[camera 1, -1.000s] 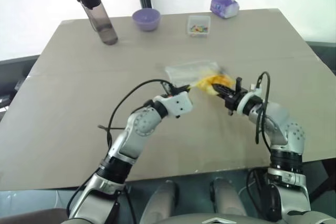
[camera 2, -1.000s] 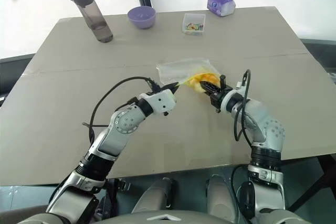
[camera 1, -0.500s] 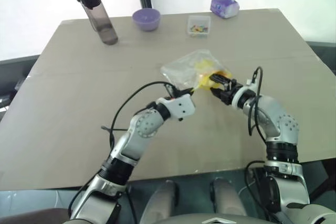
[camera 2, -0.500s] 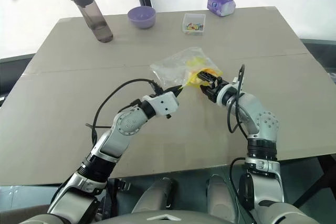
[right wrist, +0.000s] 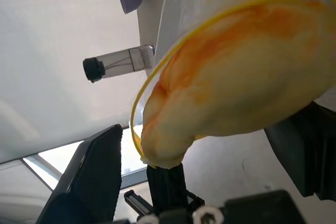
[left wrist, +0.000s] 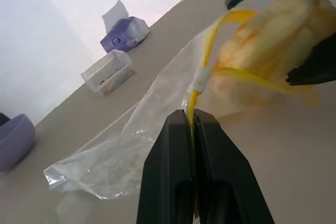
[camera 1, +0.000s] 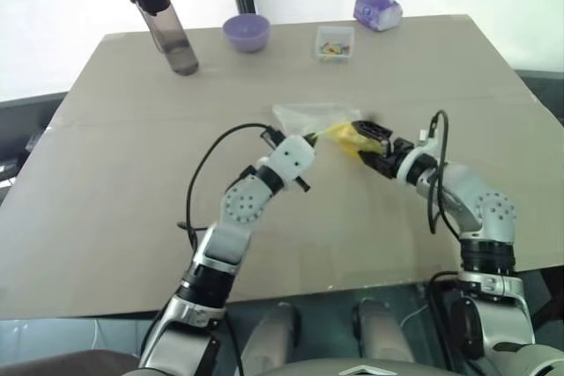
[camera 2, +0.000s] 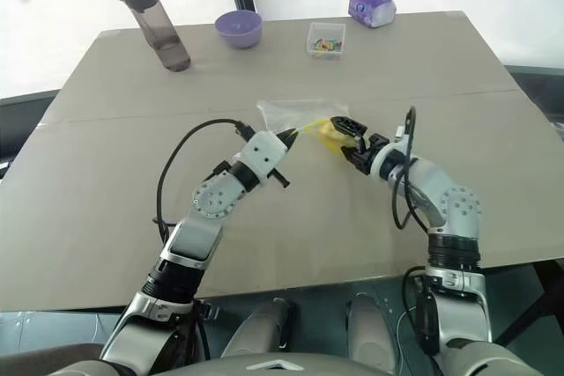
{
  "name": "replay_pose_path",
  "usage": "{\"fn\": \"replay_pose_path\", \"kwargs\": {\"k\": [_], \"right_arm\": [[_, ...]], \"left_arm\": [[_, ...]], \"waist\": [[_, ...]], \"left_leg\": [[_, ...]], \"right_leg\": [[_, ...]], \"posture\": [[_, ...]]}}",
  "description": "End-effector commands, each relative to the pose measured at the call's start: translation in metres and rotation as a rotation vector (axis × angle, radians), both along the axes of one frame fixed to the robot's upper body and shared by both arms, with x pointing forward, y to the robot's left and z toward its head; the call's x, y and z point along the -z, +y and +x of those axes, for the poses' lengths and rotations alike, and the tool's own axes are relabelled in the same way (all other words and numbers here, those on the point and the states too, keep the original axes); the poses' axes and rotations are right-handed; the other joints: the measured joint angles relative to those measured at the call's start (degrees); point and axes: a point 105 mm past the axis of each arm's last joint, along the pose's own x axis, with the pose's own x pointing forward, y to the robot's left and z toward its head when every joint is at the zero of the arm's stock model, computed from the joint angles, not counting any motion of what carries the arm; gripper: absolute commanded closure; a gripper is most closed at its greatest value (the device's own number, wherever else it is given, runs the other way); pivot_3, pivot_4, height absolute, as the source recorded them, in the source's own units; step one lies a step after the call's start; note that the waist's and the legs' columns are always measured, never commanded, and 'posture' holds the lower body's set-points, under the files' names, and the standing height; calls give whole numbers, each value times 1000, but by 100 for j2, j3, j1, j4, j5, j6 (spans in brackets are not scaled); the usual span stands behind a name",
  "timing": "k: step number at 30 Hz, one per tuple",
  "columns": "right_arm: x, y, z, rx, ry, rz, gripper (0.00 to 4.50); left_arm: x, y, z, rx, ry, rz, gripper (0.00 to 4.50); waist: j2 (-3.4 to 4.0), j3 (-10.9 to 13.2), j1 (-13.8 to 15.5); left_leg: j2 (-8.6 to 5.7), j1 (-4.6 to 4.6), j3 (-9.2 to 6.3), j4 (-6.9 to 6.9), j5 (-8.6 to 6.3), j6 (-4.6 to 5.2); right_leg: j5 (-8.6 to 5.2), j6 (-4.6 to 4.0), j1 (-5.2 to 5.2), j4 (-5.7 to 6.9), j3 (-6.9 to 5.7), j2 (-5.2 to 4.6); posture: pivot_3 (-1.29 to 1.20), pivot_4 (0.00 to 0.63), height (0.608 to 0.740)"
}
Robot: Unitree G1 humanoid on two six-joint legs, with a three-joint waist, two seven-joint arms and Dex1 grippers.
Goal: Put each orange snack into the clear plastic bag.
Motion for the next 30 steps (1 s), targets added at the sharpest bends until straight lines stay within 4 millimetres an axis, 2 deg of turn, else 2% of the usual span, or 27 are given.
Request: {"fn": "replay_pose_path", "kwargs": {"k": [1, 6, 12, 15, 19, 21, 26, 30], "right_arm": [[-16, -7, -9, -38, -118, -33, 39], [-2, -15, -12, -35, -112, -117, 39], [1, -12, -15, -50, -136, -154, 39], [6, -18, -17, -36, -128, -166, 39], [17, -37, -17, 6, -116, -263, 39], [14, -41, -15, 19, -128, -252, 39], [-1, -24, -11, -18, -183, -214, 39], [-5, -9, -5, -45, -195, -201, 39]], "left_arm": [[-19, 5, 2, -26, -27, -86, 4500], [-19, 3, 4, -28, -18, -96, 4500], [-14, 0, 2, -17, 5, -112, 4500], [-15, 0, 2, -20, -1, -104, 4500], [-15, 3, 3, -34, 2, -114, 4500], [-13, 3, 3, -36, 8, -115, 4500], [-8, 1, 0, -25, 23, -114, 4500], [-9, 0, 0, -22, 24, -116, 4500]], "waist": [[0, 0, 0], [0, 0, -6], [0, 0, 10], [-1, 0, 16], [-1, 0, 26], [-1, 0, 24], [-1, 0, -7], [-1, 0, 17]], "left_leg": [[0, 0, 0, 0, 0, 0], [1, 0, 2, 0, 0, 0], [1, 0, 5, 1, 0, 0], [1, 0, 4, 1, 0, 0], [-1, 0, 5, 1, 0, 0], [-1, 0, 5, 2, 0, 0], [5, 3, 9, 1, 0, 0], [2, 2, 8, 2, 0, 0]], "right_leg": [[0, 0, 0, 0, 0, 0], [0, 0, 1, 0, 0, 1], [0, 0, 1, 0, 2, 0], [0, 0, 1, -1, 2, 0], [0, 0, 2, -2, 2, -1], [0, 0, 3, -3, 2, -1], [0, 0, 2, 0, 4, 2], [0, 0, 3, -2, 4, 1]], "posture": [[0, 150, 740], [0, 150, 740], [0, 150, 740], [0, 150, 740], [0, 150, 740], [0, 150, 740], [0, 150, 740], [0, 150, 740]]}}
